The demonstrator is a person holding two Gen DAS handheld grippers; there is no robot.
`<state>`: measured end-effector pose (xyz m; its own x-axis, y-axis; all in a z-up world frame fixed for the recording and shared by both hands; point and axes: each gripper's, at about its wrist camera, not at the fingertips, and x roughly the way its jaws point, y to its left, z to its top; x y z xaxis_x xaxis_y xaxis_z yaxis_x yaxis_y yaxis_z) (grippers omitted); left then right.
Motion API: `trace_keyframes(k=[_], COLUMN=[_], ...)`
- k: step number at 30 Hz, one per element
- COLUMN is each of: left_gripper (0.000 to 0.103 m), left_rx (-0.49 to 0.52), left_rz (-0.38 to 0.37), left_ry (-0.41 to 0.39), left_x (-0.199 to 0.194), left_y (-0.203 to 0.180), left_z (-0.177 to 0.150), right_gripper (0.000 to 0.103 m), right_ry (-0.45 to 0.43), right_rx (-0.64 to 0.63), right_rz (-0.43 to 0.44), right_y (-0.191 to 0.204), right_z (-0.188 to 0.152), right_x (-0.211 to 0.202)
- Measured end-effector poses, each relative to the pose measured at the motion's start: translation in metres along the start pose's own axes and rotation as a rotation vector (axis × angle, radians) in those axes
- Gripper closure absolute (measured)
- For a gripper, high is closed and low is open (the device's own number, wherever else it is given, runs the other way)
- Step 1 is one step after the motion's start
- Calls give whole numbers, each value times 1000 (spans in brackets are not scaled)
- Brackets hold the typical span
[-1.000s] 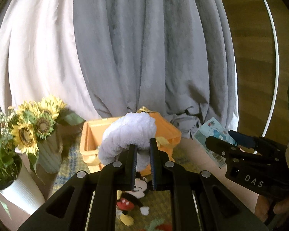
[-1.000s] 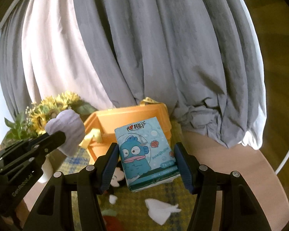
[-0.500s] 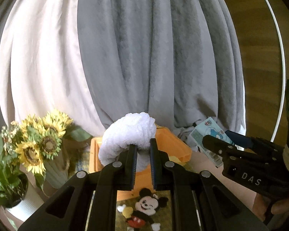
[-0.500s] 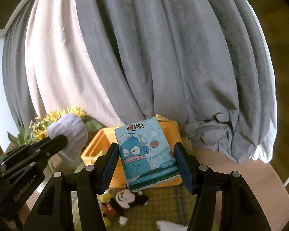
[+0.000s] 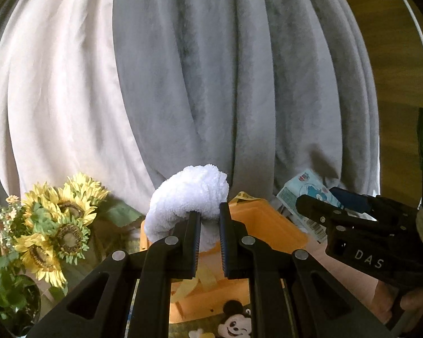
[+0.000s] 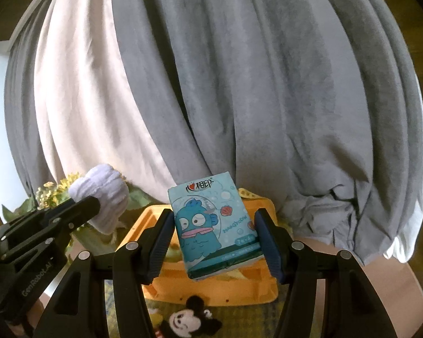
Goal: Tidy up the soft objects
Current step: 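Lift the sock and tissue pack and carry both over the orange crate, then open both tools to drop the sock and tissue pack into the crate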
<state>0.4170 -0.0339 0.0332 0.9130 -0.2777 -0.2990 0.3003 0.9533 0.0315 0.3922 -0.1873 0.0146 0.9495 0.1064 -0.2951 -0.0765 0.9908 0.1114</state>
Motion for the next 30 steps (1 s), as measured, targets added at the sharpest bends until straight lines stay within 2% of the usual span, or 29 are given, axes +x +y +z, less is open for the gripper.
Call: trace_keyframes(k=[10, 25, 29, 30], left_gripper=[89, 89, 87, 83], left_rx=[23, 34, 40, 40], left_rz=[5, -8, -22, -28], left_ry=[41, 187, 216, 227], left_x=[50, 133, 148, 150], left_y=[12, 19, 16, 16], left_z=[-3, -32, -38, -39], right_gripper=[43, 43, 43, 43], right_ry=[56, 184, 216, 221], right_rx=[-4, -8, -4, -4], right_rz=[1, -13, -18, -19], right_y=[-5, -15, -20, -20], right_z=[1, -16, -21, -22], right_x=[50, 125, 139, 141])
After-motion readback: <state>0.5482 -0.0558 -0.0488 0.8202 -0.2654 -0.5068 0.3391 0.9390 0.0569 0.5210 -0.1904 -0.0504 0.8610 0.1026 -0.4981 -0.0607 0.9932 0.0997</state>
